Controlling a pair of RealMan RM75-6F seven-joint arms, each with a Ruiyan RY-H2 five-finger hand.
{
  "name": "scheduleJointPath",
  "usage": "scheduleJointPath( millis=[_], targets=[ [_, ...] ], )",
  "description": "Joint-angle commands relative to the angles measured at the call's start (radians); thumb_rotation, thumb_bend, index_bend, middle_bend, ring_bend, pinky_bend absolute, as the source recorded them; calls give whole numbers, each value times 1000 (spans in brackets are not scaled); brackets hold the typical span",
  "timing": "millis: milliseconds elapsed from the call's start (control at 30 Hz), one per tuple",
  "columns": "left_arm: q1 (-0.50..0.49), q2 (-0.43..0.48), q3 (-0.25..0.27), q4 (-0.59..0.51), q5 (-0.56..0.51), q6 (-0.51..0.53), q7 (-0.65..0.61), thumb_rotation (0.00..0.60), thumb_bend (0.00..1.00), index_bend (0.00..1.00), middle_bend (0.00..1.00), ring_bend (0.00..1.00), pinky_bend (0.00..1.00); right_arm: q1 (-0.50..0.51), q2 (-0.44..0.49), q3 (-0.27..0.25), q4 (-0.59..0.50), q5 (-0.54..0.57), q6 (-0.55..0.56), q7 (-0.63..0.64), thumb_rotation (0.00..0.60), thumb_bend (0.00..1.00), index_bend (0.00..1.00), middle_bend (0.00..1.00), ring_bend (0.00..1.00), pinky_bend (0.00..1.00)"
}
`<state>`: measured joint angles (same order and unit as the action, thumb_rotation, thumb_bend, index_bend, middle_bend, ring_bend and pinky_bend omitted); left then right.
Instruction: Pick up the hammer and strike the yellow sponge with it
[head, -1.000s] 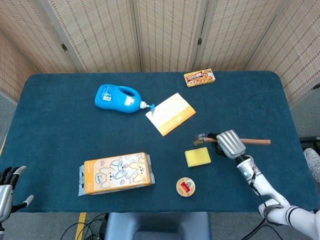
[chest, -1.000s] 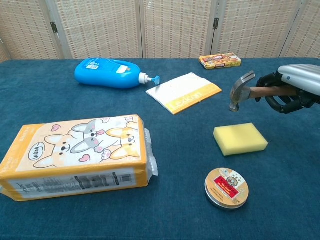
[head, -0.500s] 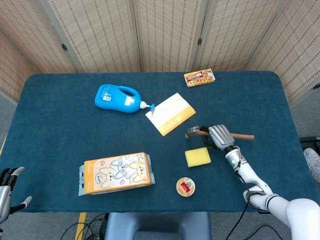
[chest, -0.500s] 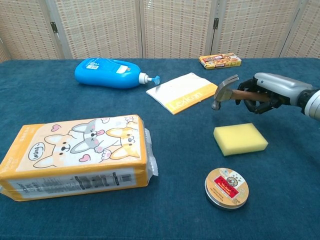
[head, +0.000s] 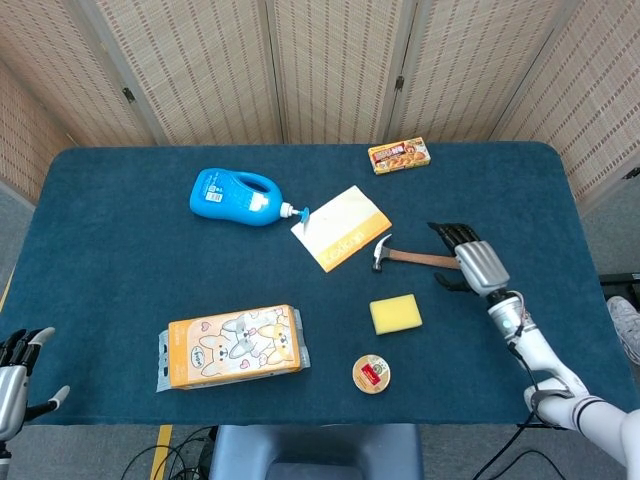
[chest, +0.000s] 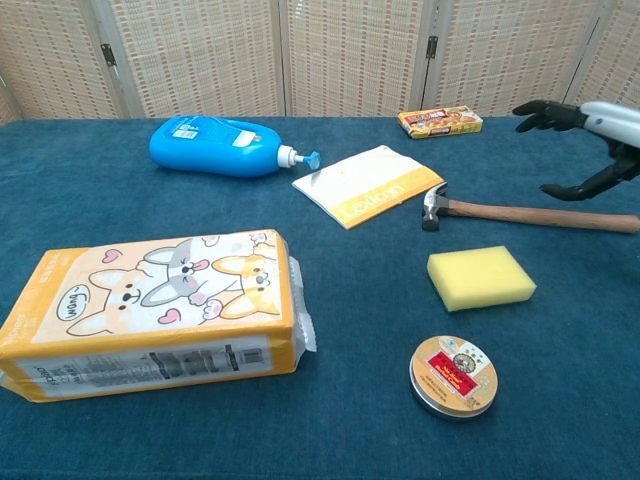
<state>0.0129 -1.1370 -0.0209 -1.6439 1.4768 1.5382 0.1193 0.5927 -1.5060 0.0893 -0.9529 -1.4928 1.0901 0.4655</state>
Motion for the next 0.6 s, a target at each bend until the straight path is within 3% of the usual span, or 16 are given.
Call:
scheduleJointPath(
  millis=[33, 100, 267, 433, 600],
  targets=[
    [-7, -5, -4, 3, 6, -2, 1, 600, 209, 175, 199, 120, 181, -105, 164, -20, -200, 27, 98, -213, 600, 265, 0, 174, 87, 98],
    [-13, -9, -6, 5, 14, 0, 6, 600, 209, 176, 200, 120, 181, -160, 223, -30, -298, 45, 152, -306, 600, 272, 0, 200, 88, 99],
    [-24, -37, -23, 24, 45, 30, 9, 600, 209, 176, 199, 120, 181, -285, 351, -66, -490, 66, 268, -388, 600, 298, 77, 256, 106, 114],
    [-34, -47, -24, 10, 64, 33, 31, 600, 209, 176, 199, 120, 181, -386, 407, -93, -570, 51, 385, -406, 600, 304, 129, 276, 114, 121],
    [-42, -51, -25, -9, 68, 28, 57, 600, 210, 176, 199, 120, 181, -450, 421, -99, -582, 43, 452, -393, 600, 304, 139, 282, 120, 134]
  ],
)
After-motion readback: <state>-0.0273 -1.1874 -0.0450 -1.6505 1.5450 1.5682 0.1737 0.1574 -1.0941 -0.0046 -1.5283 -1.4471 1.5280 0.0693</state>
